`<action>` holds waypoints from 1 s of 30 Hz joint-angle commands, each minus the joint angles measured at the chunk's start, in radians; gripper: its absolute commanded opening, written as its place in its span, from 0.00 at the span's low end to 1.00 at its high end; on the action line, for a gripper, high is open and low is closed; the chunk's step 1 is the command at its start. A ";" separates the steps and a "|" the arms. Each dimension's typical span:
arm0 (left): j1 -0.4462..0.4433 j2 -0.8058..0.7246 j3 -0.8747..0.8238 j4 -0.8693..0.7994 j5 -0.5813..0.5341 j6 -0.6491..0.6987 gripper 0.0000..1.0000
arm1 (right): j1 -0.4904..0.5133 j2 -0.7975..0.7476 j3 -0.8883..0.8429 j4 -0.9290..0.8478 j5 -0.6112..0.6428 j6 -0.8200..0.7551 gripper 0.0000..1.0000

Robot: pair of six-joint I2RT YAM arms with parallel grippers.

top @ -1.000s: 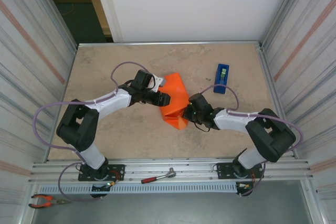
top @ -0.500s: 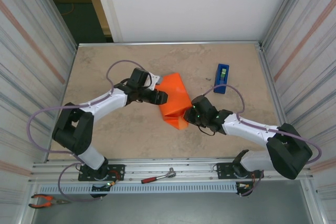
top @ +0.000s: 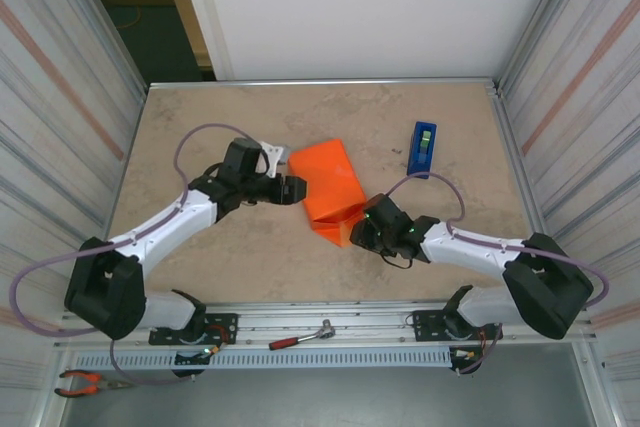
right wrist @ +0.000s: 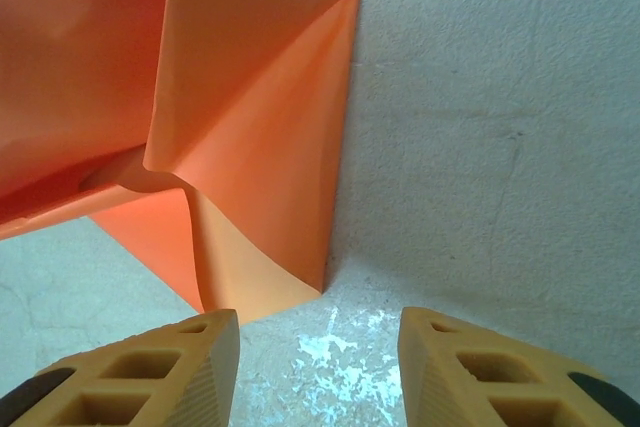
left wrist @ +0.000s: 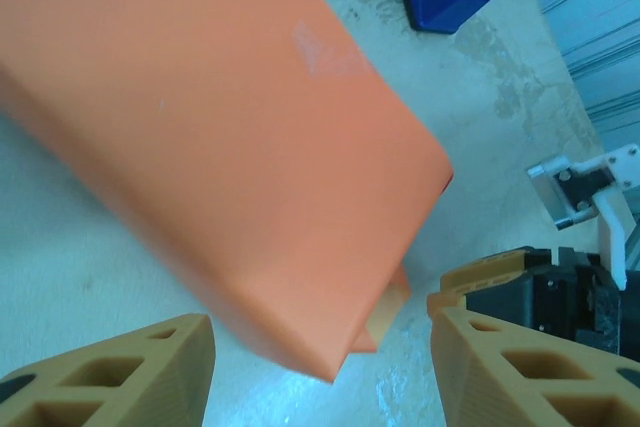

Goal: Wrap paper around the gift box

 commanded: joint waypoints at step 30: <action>-0.104 0.085 0.033 0.115 -0.102 0.006 0.61 | -0.095 0.008 -0.111 0.333 -0.031 -0.037 0.00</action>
